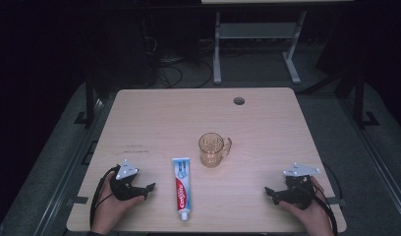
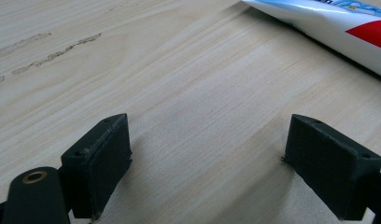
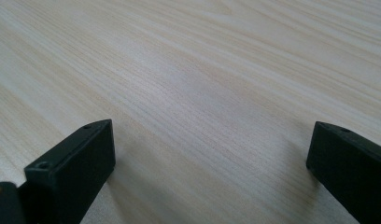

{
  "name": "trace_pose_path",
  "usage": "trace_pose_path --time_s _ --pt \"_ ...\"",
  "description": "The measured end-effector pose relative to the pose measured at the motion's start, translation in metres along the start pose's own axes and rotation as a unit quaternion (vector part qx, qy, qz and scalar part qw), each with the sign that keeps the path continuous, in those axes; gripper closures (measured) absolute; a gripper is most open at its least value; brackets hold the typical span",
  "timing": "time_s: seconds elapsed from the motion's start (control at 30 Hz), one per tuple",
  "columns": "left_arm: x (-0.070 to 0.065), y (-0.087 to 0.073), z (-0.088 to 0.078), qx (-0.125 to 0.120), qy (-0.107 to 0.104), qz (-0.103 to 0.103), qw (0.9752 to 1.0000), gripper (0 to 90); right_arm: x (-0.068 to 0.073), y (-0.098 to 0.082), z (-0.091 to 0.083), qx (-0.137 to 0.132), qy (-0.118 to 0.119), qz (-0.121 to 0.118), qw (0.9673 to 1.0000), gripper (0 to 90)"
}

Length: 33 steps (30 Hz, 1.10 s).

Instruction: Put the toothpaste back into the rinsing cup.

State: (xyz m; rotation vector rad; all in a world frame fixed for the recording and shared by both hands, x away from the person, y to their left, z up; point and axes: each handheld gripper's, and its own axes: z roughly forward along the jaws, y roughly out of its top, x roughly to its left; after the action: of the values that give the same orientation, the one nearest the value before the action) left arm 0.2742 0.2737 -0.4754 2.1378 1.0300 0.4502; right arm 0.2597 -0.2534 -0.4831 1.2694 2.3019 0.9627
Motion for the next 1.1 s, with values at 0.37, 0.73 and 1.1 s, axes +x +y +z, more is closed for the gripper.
trace_pose_path --time_s 0.37,0.73,1.1 --pt "-0.002 0.002 -0.004 0.005 -0.004 0.000 1.0000 22.7 0.000 0.000 0.000 0.000 0.000 0.001 1.0000 0.5" --pt "-0.006 0.008 -0.012 0.006 -0.024 -0.009 0.9996 51.9 0.000 0.000 0.000 0.000 0.000 0.001 1.0000 0.5" --pt "-0.008 0.022 -0.024 -0.006 -0.058 -0.034 0.9977 88.3 0.000 0.000 0.000 0.001 0.001 0.000 1.0000 0.5"
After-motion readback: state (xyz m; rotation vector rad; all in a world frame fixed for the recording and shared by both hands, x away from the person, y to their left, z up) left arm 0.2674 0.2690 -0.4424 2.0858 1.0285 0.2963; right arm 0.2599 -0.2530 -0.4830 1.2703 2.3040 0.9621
